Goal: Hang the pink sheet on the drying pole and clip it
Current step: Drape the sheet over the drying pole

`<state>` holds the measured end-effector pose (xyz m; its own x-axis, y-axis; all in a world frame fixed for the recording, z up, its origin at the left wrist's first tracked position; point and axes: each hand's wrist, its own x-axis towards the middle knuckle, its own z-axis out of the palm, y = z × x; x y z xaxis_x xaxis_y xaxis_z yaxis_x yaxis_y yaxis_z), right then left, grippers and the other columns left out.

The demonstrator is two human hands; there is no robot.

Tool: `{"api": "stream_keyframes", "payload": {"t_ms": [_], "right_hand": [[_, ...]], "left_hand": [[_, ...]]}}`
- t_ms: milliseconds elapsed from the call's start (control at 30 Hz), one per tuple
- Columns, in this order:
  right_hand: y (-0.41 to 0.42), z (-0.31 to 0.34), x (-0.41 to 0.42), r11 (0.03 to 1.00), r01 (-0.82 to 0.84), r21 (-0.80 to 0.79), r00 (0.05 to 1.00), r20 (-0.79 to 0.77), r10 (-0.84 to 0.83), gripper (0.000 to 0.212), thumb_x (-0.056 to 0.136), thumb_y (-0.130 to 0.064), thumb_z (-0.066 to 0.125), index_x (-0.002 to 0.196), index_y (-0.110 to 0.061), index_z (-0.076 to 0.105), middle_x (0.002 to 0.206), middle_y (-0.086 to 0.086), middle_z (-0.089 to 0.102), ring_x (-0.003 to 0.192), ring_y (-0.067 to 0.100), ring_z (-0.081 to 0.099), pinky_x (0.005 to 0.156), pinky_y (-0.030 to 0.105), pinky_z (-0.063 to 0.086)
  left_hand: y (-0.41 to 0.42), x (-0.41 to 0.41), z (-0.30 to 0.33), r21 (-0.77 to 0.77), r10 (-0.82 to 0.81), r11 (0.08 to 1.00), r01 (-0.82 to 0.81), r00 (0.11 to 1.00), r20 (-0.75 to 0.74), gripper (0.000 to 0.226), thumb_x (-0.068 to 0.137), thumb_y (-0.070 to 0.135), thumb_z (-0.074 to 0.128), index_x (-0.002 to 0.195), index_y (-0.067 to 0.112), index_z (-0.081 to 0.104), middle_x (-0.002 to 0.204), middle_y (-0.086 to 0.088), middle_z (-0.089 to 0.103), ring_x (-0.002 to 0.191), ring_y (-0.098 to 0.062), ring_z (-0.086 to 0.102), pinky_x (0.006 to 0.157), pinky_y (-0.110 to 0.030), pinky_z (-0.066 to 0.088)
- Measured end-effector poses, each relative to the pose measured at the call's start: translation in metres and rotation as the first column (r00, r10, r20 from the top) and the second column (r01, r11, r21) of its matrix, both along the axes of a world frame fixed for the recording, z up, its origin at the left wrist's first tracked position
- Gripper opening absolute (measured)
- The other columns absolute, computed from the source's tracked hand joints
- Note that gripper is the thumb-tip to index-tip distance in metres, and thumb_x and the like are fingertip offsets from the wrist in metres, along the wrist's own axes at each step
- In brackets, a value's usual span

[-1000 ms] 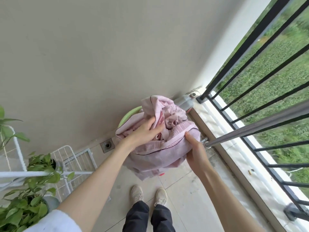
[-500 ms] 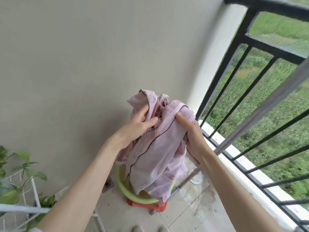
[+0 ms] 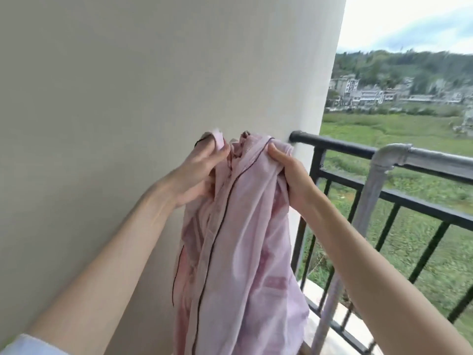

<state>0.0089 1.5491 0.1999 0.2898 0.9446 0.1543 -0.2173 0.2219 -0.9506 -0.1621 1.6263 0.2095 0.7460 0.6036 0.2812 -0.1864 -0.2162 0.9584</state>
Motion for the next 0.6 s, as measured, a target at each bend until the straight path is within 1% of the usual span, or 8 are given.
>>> {"api": "stream_keyframes", "payload": {"t_ms": [133, 200, 267, 333, 400, 433, 500, 600], "right_hand": [[-0.012, 0.064, 0.019, 0.988, -0.073, 0.133, 0.991, 0.12, 0.057, 0.04, 0.089, -0.042, 0.05, 0.103, -0.008, 0.066, 0.089, 0.007, 0.072, 0.082, 0.019, 0.069, 0.081, 0.031, 0.055], [-0.012, 0.068, 0.028, 0.995, -0.06, 0.075, 0.984, 0.172, 0.047, 0.045, 0.082, -0.048, 0.06, 0.1, -0.006, 0.064, 0.094, 0.01, 0.07, 0.087, 0.021, 0.067, 0.083, 0.032, 0.054], [-0.011, 0.058, 0.034, 1.0, 0.003, -0.008, 0.982, 0.188, -0.002, 0.056, 0.078, -0.045, 0.067, 0.113, -0.002, 0.059, 0.107, 0.015, 0.067, 0.097, 0.025, 0.065, 0.09, 0.036, 0.051], [-0.013, 0.05, 0.042, 0.995, 0.073, -0.067, 0.983, 0.173, -0.061, 0.066, 0.076, -0.044, 0.069, 0.125, -0.004, 0.051, 0.11, 0.015, 0.067, 0.097, 0.027, 0.067, 0.082, 0.035, 0.053], [-0.02, 0.059, 0.049, 0.989, 0.107, -0.104, 0.986, 0.142, -0.092, 0.068, 0.072, -0.048, 0.068, 0.124, -0.008, 0.053, 0.106, 0.014, 0.069, 0.093, 0.027, 0.068, 0.078, 0.034, 0.054], [-0.022, 0.07, 0.057, 0.989, 0.108, -0.1, 0.985, 0.148, -0.093, 0.058, 0.075, -0.049, 0.064, 0.117, -0.008, 0.058, 0.1, 0.013, 0.07, 0.089, 0.026, 0.068, 0.078, 0.033, 0.054], [-0.035, 0.102, 0.067, 0.995, 0.096, -0.03, 0.981, 0.171, -0.09, 0.039, 0.087, -0.044, 0.051, 0.098, -0.009, 0.066, 0.084, 0.009, 0.07, 0.076, 0.022, 0.067, 0.072, 0.029, 0.053], [-0.062, 0.149, 0.084, 0.985, 0.099, 0.139, 0.978, 0.168, -0.122, 0.038, 0.094, -0.035, 0.039, 0.085, -0.01, 0.066, 0.068, 0.005, 0.07, 0.062, 0.017, 0.067, 0.059, 0.022, 0.054]], "left_hand": [[-0.002, 0.026, 0.057, 0.074, -0.018, 0.997, 0.007, 0.989, 0.148, 0.016, 0.096, 0.024, 0.045, 0.081, 0.026, 0.042, 0.099, 0.009, 0.058, 0.108, -0.013, 0.054, 0.104, -0.031, 0.032], [-0.005, 0.04, 0.058, 0.06, 0.008, 0.998, -0.017, 0.99, 0.142, 0.02, 0.096, 0.025, 0.046, 0.079, 0.025, 0.037, 0.087, 0.011, 0.057, 0.09, -0.008, 0.057, 0.087, -0.024, 0.044], [-0.003, 0.052, 0.047, 0.068, 0.033, 0.997, -0.04, 0.995, 0.096, 0.027, 0.09, 0.035, 0.054, 0.075, 0.022, 0.035, 0.077, 0.016, 0.045, 0.075, -0.004, 0.045, 0.072, -0.023, 0.038], [-0.002, 0.064, 0.041, -0.025, -0.031, 0.999, 0.032, 0.999, 0.02, 0.032, 0.089, 0.041, 0.054, 0.103, 0.014, 0.044, 0.095, 0.024, 0.046, 0.084, 0.005, 0.048, 0.074, -0.024, 0.042], [-0.004, 0.076, 0.057, -0.119, -0.099, 0.988, 0.095, 0.995, -0.022, 0.044, 0.089, 0.044, 0.053, 0.125, 0.022, 0.038, 0.115, 0.019, 0.049, 0.092, 0.001, 0.056, 0.07, -0.022, 0.049], [-0.006, 0.082, 0.071, -0.101, -0.107, 0.989, 0.104, 0.994, -0.023, 0.034, 0.088, 0.045, 0.054, 0.112, 0.022, 0.044, 0.108, 0.015, 0.051, 0.084, -0.003, 0.057, 0.064, -0.022, 0.048], [-0.016, 0.096, 0.108, -0.021, -0.102, 0.995, 0.101, 0.995, -0.014, 0.027, 0.086, 0.043, 0.054, 0.08, 0.024, 0.035, 0.079, 0.008, 0.045, 0.065, -0.011, 0.046, 0.055, -0.023, 0.039], [-0.036, 0.122, 0.156, 0.089, -0.133, 0.988, 0.127, 0.988, 0.073, 0.035, 0.081, 0.037, 0.056, 0.072, 0.025, 0.025, 0.069, 0.006, 0.032, 0.059, -0.012, 0.033, 0.055, -0.029, 0.027]]}}
